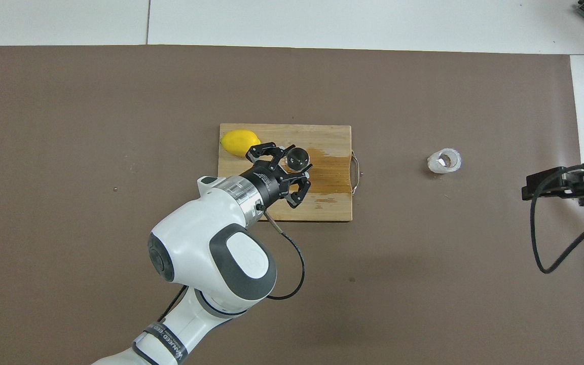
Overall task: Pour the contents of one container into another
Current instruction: 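Carry the dark cup with the left gripper onto the wooden board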
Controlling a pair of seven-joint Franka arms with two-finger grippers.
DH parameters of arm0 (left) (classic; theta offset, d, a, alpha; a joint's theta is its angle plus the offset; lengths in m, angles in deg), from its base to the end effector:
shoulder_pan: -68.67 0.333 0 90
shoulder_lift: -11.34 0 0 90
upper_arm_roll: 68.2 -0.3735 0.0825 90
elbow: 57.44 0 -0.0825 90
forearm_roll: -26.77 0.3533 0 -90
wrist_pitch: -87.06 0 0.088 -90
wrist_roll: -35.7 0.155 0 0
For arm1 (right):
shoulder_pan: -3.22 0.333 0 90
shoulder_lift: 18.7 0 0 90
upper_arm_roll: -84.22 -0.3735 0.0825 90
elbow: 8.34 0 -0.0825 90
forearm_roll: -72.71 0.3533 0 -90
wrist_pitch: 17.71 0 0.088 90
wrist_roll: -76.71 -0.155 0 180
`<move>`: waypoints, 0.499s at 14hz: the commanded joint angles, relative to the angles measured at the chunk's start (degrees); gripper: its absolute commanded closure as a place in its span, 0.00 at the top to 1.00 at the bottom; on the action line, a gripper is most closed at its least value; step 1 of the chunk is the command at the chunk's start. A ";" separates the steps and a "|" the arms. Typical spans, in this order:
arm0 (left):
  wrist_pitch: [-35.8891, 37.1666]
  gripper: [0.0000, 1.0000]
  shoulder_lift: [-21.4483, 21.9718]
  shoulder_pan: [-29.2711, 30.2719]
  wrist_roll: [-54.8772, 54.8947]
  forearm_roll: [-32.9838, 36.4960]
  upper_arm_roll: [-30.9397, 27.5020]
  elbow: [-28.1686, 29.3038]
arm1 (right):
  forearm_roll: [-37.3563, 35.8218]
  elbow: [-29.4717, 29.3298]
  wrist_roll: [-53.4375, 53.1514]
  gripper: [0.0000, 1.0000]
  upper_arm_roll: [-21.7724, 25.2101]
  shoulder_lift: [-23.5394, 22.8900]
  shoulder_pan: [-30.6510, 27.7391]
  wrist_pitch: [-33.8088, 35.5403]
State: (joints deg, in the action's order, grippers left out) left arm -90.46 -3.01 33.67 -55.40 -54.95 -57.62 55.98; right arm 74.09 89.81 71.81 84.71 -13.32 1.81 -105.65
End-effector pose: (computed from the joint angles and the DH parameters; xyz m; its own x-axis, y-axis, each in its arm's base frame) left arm 0.5070 -0.3908 0.4341 -0.3627 0.4925 -0.7911 0.7834 0.6210 0.0275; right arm 0.4785 -0.0123 0.6161 0.9894 -0.1173 -0.0860 -0.1192 -0.9927 -0.0176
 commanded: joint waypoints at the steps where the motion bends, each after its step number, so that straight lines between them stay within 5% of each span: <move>1: -3.70 0.00 -3.30 -2.00 -0.93 0.76 0.67 -2.68 | -0.50 -0.33 0.50 1.00 -0.23 -0.03 -0.52 0.13; 7: -8.80 0.00 -6.04 -4.11 -1.01 1.04 2.78 -3.39 | -0.50 -0.33 0.50 1.00 -0.23 -0.03 -0.52 0.13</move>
State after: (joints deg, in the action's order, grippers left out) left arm -96.98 -7.77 30.75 -55.40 -54.47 -54.58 54.06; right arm 74.09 89.81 71.81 84.71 -13.32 1.81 -105.65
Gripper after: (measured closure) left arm 0.485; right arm 0.000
